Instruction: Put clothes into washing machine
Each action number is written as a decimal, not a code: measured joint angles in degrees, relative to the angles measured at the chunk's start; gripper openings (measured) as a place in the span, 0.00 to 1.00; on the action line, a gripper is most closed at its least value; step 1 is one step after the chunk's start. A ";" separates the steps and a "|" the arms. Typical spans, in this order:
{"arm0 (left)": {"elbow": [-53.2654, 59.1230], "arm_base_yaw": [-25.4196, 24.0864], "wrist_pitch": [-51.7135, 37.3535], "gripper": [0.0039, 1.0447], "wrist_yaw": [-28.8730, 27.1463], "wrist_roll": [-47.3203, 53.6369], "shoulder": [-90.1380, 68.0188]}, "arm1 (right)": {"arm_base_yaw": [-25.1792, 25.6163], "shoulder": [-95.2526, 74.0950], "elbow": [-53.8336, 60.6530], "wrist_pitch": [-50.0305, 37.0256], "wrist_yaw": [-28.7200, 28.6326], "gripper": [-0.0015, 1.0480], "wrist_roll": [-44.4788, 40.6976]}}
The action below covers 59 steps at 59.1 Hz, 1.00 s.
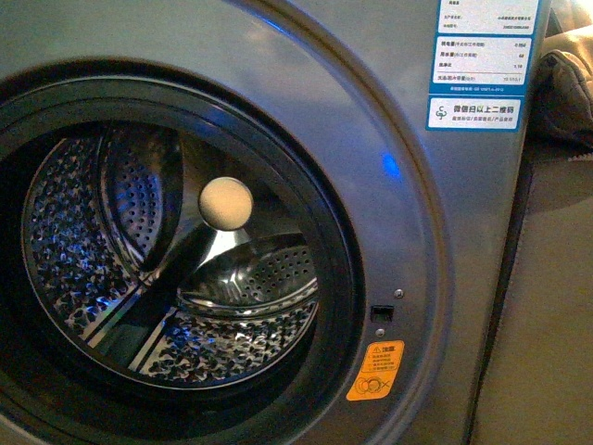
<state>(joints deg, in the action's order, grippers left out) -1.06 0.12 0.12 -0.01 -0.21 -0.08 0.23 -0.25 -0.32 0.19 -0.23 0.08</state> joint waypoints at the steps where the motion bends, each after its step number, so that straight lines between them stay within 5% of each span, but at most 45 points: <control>1: 0.00 0.00 0.00 0.94 0.00 0.00 0.00 | 0.00 0.00 0.00 0.00 0.00 0.49 -0.02; 18: 0.00 0.00 0.00 0.94 0.00 0.00 0.00 | 0.00 0.00 0.00 0.00 0.00 0.94 0.02; 39: 0.00 0.00 0.00 0.94 0.00 0.00 0.00 | 0.04 0.00 0.04 -0.09 -0.31 0.93 0.04; 42: 0.00 0.00 0.00 0.94 0.00 0.00 0.00 | 3.19 -2.23 0.15 -8.13 -10.14 0.93 1.46; 45: 0.00 0.00 0.00 0.94 0.00 0.00 0.00 | 4.39 -5.60 0.11 -15.26 -14.19 0.93 1.97; 59: 0.00 0.00 0.00 0.94 0.00 0.00 0.00 | 3.89 -25.35 -4.48 -31.34 -12.96 0.93 4.44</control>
<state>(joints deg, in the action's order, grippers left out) -1.06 0.12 0.12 -0.01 -0.21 -0.08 4.12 -25.61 -4.80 -31.16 -13.19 4.51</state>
